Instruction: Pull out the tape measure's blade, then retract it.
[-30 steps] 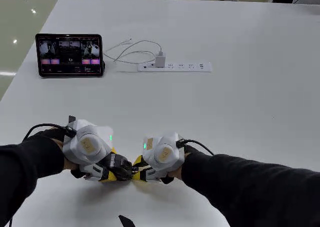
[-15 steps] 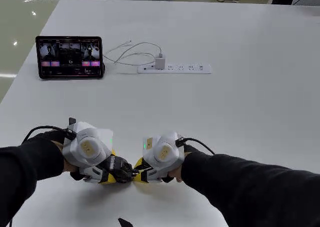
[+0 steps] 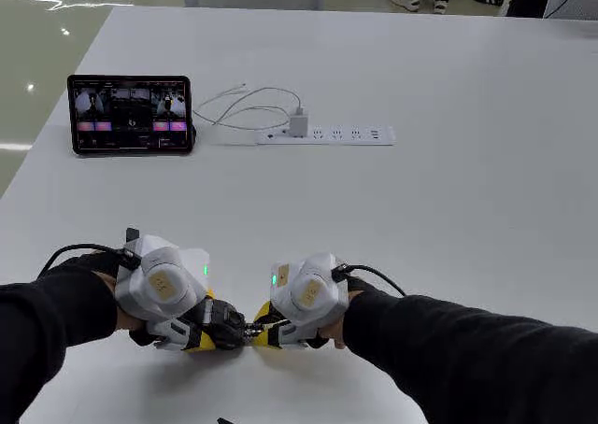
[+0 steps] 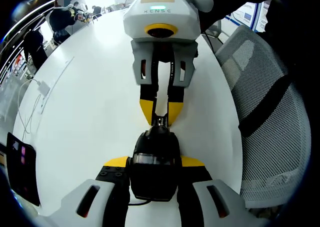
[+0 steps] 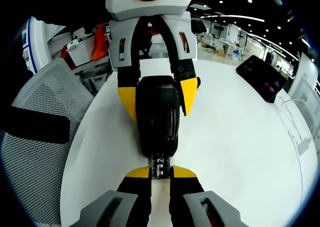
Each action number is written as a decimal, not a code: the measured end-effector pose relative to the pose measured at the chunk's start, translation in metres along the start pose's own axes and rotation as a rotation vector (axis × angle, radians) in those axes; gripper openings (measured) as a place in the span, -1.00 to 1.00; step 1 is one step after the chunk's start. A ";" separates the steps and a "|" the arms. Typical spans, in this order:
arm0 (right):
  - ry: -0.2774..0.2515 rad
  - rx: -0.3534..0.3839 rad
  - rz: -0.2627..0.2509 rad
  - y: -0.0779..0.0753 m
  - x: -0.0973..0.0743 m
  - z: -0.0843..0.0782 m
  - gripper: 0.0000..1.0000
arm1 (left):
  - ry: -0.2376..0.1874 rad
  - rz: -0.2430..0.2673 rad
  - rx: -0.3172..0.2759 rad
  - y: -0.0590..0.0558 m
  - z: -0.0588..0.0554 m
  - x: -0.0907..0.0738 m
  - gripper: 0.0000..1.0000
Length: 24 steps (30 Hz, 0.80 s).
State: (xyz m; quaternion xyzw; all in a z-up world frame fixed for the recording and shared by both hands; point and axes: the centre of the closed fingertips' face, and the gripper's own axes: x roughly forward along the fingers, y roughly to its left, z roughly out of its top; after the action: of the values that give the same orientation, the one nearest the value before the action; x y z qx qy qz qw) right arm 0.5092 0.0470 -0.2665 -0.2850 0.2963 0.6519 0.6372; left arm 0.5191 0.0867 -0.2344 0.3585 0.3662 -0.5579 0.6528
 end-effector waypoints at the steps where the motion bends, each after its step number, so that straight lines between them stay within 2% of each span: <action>1: 0.001 0.000 0.001 0.000 0.000 -0.001 -0.83 | 0.000 0.000 0.000 0.000 0.000 0.000 -0.39; 24: 0.015 0.020 -0.002 -0.001 -0.009 -0.011 -0.83 | 0.000 -0.001 -0.005 0.001 -0.001 0.000 -0.39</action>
State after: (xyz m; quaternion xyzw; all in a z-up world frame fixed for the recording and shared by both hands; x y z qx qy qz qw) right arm 0.5105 0.0331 -0.2674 -0.2839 0.3071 0.6461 0.6385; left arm 0.5199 0.0873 -0.2350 0.3567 0.3677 -0.5572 0.6535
